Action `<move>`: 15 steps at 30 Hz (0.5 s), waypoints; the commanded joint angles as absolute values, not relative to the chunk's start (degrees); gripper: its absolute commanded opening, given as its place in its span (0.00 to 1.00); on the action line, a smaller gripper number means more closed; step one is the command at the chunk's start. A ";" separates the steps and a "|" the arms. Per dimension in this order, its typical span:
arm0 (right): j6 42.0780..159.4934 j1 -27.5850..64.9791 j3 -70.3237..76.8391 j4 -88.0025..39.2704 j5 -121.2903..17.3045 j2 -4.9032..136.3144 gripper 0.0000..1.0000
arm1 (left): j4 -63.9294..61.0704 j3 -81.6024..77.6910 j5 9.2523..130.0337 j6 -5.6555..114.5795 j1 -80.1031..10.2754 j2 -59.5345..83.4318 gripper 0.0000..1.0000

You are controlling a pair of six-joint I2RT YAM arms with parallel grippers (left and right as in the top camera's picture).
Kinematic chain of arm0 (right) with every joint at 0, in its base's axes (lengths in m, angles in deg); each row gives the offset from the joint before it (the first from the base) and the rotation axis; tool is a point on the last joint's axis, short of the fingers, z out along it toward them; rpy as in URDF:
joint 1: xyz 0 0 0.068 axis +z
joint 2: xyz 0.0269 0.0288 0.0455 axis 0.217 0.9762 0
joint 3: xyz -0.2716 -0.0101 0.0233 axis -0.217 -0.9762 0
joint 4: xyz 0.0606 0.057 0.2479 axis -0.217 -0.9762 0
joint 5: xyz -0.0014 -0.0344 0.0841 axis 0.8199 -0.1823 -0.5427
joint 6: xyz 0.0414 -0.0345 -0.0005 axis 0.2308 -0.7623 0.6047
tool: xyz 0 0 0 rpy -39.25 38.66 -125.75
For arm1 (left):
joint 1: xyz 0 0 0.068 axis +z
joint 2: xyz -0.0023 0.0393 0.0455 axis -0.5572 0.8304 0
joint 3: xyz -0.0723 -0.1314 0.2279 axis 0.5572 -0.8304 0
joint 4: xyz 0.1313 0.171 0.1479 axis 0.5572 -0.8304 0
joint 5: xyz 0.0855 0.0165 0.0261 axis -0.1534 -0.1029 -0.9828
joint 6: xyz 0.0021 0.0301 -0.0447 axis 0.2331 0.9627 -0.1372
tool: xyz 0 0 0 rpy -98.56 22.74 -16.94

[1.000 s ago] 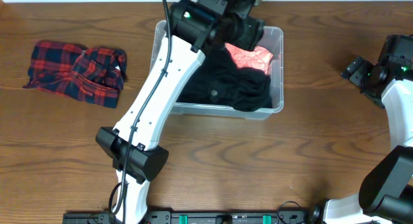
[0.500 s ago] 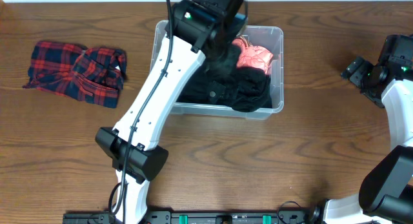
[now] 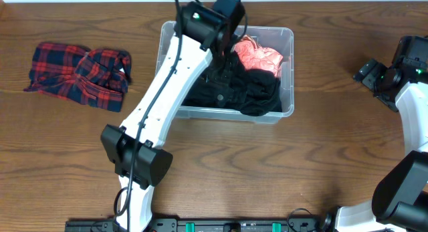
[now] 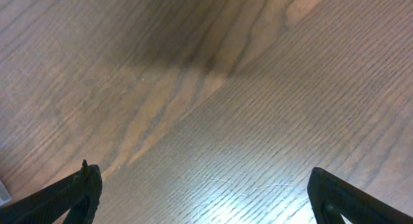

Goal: Pack container
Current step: 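Lower the black garment into the container and press it down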

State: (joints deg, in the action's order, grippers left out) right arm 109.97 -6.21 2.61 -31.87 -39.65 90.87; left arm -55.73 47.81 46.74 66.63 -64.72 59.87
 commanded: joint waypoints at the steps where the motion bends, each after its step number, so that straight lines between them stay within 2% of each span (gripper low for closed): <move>1: 110.62 -6.41 3.44 -31.90 -39.50 90.46 0.99 | -52.63 42.52 50.15 63.57 -64.80 60.13 0.27; 5: 110.62 -6.41 3.44 -31.90 -39.50 90.46 0.99 | -44.50 35.83 53.67 63.06 -64.85 60.13 0.27; 15: 110.62 -6.41 3.44 -31.90 -39.50 90.46 0.99 | -16.94 18.22 59.81 52.48 -64.85 60.18 0.27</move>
